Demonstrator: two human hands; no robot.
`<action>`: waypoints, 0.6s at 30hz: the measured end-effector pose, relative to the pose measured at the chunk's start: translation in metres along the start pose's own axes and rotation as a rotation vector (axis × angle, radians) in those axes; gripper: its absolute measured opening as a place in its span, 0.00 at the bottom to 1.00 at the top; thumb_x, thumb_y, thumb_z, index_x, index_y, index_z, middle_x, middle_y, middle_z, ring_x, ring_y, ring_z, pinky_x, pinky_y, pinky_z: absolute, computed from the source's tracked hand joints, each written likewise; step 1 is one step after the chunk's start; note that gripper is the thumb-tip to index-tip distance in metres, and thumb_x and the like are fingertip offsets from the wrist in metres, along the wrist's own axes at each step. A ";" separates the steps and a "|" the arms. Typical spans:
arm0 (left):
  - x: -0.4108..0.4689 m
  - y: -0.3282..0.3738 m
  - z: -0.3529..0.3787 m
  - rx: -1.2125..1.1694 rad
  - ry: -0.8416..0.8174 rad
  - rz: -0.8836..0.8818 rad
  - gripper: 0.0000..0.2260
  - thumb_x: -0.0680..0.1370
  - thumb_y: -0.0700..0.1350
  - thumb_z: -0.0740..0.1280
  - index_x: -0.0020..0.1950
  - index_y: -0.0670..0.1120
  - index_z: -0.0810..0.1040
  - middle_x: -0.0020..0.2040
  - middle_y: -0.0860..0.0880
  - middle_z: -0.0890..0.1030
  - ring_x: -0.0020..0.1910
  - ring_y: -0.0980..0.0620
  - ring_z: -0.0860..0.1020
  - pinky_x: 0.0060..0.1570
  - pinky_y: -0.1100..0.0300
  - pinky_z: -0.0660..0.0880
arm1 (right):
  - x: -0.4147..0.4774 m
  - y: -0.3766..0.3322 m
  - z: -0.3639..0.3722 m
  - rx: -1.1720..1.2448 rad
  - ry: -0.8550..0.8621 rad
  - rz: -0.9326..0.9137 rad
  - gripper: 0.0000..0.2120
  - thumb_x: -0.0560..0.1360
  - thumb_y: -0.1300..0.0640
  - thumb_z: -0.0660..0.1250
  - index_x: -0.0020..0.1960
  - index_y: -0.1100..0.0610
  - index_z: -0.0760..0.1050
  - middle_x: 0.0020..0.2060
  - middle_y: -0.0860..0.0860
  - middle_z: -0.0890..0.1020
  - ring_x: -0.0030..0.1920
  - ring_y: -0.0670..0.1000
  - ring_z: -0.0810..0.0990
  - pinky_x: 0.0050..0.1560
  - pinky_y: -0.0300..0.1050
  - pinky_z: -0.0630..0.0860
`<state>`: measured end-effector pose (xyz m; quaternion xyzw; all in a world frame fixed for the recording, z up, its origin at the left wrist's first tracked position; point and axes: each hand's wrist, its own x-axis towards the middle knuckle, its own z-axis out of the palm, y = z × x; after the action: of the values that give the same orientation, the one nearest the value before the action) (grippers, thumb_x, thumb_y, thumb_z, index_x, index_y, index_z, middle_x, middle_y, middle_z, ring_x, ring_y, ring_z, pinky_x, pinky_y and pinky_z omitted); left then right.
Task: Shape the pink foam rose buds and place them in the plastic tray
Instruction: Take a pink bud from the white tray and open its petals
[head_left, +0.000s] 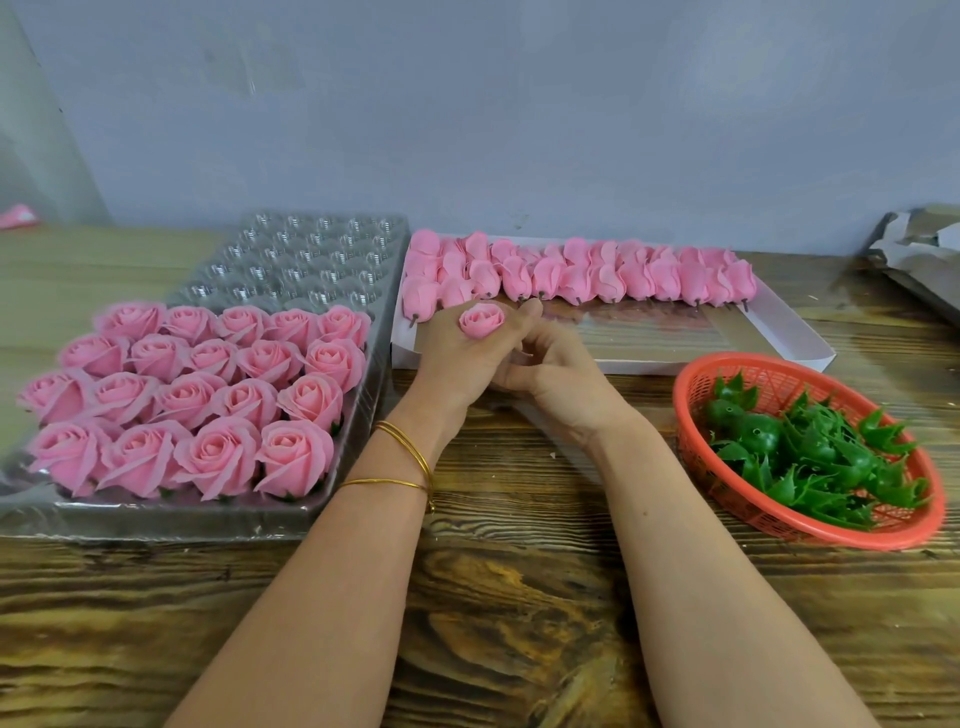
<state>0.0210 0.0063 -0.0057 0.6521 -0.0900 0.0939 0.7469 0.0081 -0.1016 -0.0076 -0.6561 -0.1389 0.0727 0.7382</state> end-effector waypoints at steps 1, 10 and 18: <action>0.000 -0.001 -0.001 -0.002 -0.002 0.000 0.11 0.74 0.45 0.73 0.32 0.51 0.80 0.30 0.53 0.78 0.32 0.57 0.77 0.32 0.64 0.74 | -0.001 -0.001 0.001 0.005 -0.003 0.006 0.17 0.73 0.78 0.64 0.56 0.62 0.77 0.46 0.58 0.82 0.54 0.61 0.79 0.64 0.63 0.70; 0.003 -0.003 0.004 -0.077 0.080 -0.077 0.08 0.76 0.47 0.71 0.40 0.44 0.79 0.39 0.42 0.80 0.39 0.48 0.80 0.38 0.57 0.79 | 0.003 -0.004 0.010 -0.051 0.160 0.011 0.23 0.66 0.79 0.70 0.59 0.73 0.71 0.47 0.63 0.78 0.49 0.60 0.77 0.61 0.68 0.72; 0.002 0.000 0.003 0.002 0.081 -0.065 0.10 0.70 0.55 0.72 0.37 0.49 0.81 0.37 0.46 0.82 0.41 0.48 0.81 0.44 0.52 0.79 | 0.002 -0.005 0.009 -0.104 0.116 -0.038 0.18 0.70 0.75 0.70 0.58 0.66 0.76 0.47 0.64 0.79 0.49 0.60 0.77 0.61 0.70 0.71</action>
<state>0.0234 0.0037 -0.0047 0.6511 -0.0384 0.0958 0.7519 0.0068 -0.0934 -0.0019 -0.6939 -0.1118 0.0134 0.7112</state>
